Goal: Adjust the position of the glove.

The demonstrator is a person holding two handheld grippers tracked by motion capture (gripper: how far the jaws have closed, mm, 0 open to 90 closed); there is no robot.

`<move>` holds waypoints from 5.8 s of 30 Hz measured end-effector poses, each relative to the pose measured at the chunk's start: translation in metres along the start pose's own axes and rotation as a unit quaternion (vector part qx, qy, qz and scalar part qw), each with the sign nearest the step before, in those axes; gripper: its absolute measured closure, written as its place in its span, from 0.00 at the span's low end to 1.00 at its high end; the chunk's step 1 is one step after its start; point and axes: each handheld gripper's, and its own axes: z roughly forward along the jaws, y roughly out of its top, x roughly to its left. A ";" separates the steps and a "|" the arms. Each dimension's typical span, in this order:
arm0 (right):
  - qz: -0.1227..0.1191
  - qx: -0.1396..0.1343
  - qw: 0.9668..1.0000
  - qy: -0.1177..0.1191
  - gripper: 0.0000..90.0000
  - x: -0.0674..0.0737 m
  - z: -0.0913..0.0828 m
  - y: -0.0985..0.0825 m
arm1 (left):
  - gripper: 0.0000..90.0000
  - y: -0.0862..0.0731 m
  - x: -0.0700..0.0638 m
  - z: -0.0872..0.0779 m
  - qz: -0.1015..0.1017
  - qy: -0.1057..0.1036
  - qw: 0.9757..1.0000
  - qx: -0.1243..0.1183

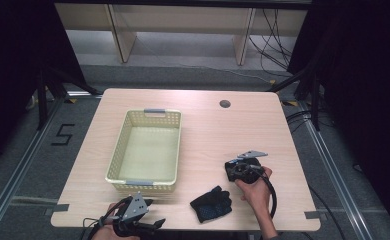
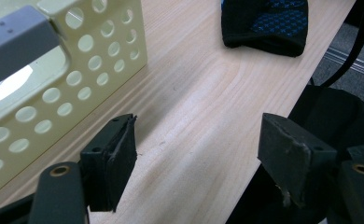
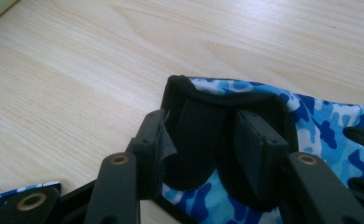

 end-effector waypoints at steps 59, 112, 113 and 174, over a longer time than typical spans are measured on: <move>-0.023 -0.033 0.957 0.289 0.94 0.086 -0.058 -0.038 | 0.32 0.000 0.001 -0.003 0.021 0.003 1.000 0.008; 0.033 -0.015 0.989 0.147 0.49 0.027 -0.072 -0.050 | 0.32 0.013 -0.013 0.011 0.010 -0.044 0.999 -0.001; 0.027 -0.016 0.989 0.148 0.49 0.025 -0.069 -0.051 | 0.32 0.015 -0.014 0.013 0.013 -0.044 0.999 0.000; -0.070 0.015 0.985 0.159 0.85 0.040 -0.031 -0.050 | 0.42 0.061 -0.027 0.074 0.007 -0.063 0.997 0.040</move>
